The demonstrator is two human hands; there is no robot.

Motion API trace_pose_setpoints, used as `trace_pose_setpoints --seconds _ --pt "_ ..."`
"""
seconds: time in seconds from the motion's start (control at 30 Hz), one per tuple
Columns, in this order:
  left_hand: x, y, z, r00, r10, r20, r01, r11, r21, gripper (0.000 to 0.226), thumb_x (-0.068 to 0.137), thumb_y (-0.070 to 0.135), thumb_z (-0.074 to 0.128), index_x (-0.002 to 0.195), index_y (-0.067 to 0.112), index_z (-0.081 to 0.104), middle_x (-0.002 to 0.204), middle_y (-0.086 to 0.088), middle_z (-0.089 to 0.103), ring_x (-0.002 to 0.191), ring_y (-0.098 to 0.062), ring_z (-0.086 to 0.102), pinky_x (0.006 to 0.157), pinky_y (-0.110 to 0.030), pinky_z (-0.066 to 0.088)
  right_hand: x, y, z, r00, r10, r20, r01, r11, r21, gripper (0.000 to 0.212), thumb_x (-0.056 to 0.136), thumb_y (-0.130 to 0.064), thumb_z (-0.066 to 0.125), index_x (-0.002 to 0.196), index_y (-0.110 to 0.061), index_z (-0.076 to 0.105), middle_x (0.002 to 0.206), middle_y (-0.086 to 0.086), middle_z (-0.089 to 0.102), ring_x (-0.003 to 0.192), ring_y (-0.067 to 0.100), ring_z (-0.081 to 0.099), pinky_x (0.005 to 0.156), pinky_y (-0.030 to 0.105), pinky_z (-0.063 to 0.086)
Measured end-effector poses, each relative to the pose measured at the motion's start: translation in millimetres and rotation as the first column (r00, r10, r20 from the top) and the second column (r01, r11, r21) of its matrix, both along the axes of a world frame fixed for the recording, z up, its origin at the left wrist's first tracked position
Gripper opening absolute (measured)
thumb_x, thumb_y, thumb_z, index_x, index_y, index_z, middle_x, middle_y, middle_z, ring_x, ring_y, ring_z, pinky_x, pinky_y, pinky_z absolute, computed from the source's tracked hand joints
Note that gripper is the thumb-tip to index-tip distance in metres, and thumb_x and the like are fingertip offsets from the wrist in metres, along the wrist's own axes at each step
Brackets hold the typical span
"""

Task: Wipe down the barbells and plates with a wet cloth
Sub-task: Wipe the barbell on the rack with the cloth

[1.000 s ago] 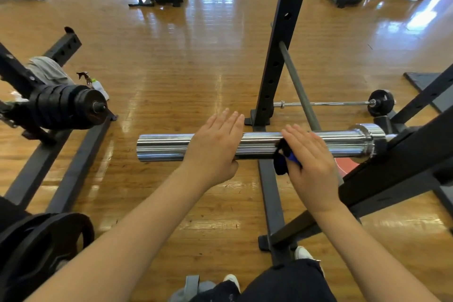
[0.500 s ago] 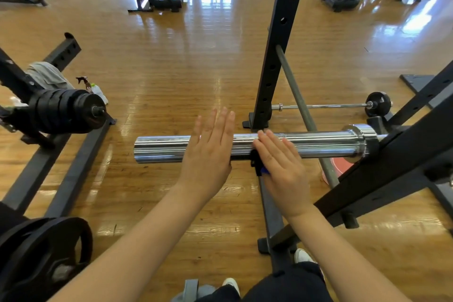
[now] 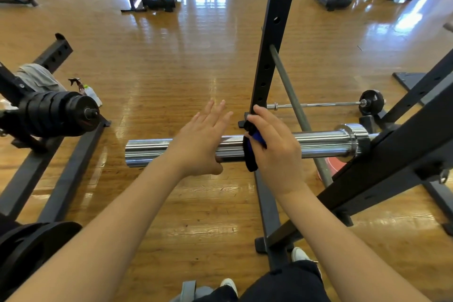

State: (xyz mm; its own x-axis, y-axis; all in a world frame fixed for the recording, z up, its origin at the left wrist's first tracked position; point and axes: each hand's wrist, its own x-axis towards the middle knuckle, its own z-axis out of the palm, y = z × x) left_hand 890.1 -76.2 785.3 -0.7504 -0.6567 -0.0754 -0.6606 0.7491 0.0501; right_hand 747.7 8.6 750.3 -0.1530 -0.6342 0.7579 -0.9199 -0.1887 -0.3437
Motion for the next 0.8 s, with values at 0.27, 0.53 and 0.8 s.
trace_pose_setpoints --seconds 0.27,0.53,0.8 --pt "7.7 3.2 -7.5 0.991 -0.132 -0.012 0.128 0.979 -0.160 0.100 0.080 0.041 0.064 0.151 0.017 -0.001 0.158 0.000 -0.011 0.141 -0.015 -0.022 0.113 -0.031 -0.016 -1.1 17.1 -19.2 0.975 0.034 -0.217 0.023 0.967 0.253 0.060 0.076 -0.037 0.074 0.124 -0.004 0.059 0.123 0.010 0.061 0.119 0.025 0.052 0.106 0.040 0.037" --pt "4.4 40.4 -40.7 0.973 0.090 -0.211 -0.163 0.918 -0.361 0.092 0.053 0.010 0.084 0.135 0.004 0.041 0.139 -0.017 0.048 0.132 -0.034 0.042 0.112 -0.051 0.018 -14.0 24.0 -21.4 0.970 0.128 -0.208 -0.082 0.973 0.217 0.051 0.074 0.000 0.068 0.124 -0.003 0.059 0.126 0.013 0.060 0.123 0.027 0.051 0.108 0.041 0.032" --pt "-5.7 31.4 -38.7 0.952 0.107 -0.285 -0.203 0.922 -0.331 0.058 0.053 -0.003 0.079 0.108 0.003 0.061 0.115 -0.016 0.065 0.114 -0.035 0.059 0.099 -0.054 0.040 8.5 21.6 -25.0 0.980 0.140 -0.138 -0.124 0.985 0.122 0.041 0.087 -0.006 0.049 0.128 -0.003 0.053 0.129 0.015 0.057 0.126 0.028 0.047 0.106 0.042 0.038"
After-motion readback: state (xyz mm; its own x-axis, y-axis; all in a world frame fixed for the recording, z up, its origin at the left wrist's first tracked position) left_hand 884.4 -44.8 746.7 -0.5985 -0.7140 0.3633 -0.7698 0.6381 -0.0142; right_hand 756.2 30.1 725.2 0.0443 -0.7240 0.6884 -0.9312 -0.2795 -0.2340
